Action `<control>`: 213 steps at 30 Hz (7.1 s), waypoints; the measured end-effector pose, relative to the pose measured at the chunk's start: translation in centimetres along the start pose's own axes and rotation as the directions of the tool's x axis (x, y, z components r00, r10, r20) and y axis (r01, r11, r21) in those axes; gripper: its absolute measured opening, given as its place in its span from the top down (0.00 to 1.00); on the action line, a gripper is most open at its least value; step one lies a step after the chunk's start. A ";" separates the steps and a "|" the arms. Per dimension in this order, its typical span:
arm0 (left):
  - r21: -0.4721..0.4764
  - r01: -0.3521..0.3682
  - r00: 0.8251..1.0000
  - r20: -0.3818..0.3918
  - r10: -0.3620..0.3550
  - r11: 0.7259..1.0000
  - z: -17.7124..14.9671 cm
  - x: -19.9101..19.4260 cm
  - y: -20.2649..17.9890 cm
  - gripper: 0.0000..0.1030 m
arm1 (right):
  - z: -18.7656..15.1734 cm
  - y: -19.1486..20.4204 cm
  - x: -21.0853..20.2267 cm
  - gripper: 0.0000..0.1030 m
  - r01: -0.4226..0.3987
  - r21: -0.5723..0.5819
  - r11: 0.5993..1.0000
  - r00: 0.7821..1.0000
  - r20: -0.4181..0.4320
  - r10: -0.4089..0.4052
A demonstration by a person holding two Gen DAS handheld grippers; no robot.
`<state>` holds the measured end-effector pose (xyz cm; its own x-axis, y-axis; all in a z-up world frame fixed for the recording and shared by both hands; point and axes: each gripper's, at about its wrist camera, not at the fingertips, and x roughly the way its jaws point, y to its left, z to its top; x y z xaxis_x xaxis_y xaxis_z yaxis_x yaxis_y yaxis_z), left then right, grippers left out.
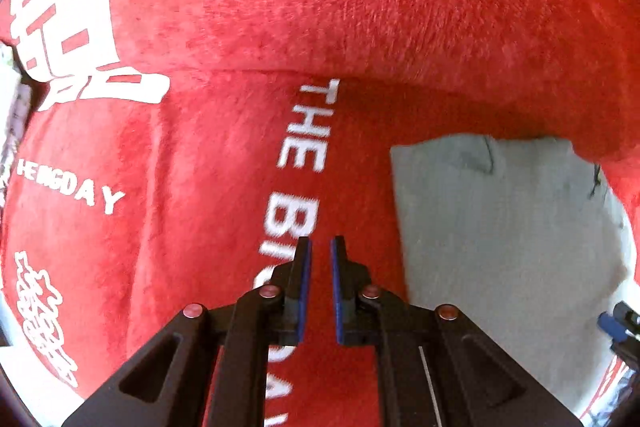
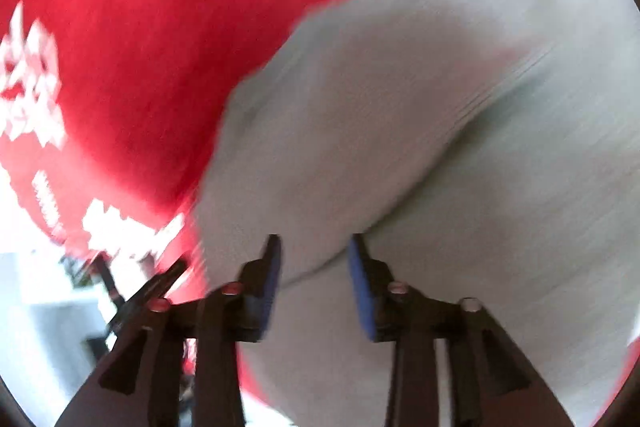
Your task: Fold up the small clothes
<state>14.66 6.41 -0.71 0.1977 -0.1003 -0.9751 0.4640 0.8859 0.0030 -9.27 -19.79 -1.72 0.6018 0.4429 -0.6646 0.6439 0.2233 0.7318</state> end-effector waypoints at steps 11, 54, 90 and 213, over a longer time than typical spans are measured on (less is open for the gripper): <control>0.020 -0.051 0.998 0.050 0.050 0.999 -4.8 -2.6 1.5 0.00 | -3.3 5.2 16.0 0.94 -0.129 0.121 0.984 0.989 -0.061 0.137; 0.187 -0.028 1.000 0.003 0.028 0.982 -7.4 -2.9 -11.0 0.00 | 1.8 -8.2 -8.2 0.85 0.270 0.229 0.935 0.929 0.194 -0.316; 0.464 0.158 0.985 -0.136 -0.106 0.872 -14.5 -5.0 -35.8 0.00 | -1.5 -22.5 -22.8 0.27 0.115 0.353 0.928 0.928 0.296 -0.227; -0.011 0.228 0.969 -0.096 -0.228 0.974 -8.4 -2.8 -8.3 0.81 | 0.4 -11.5 -11.1 0.84 0.281 -0.022 0.959 0.954 0.112 -0.277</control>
<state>2.99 3.12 0.19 0.0026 -0.2555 -0.9668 0.4875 0.8445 -0.2219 -23.16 -27.60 -2.77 0.4487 0.2636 -0.8540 0.7765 0.3581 0.5185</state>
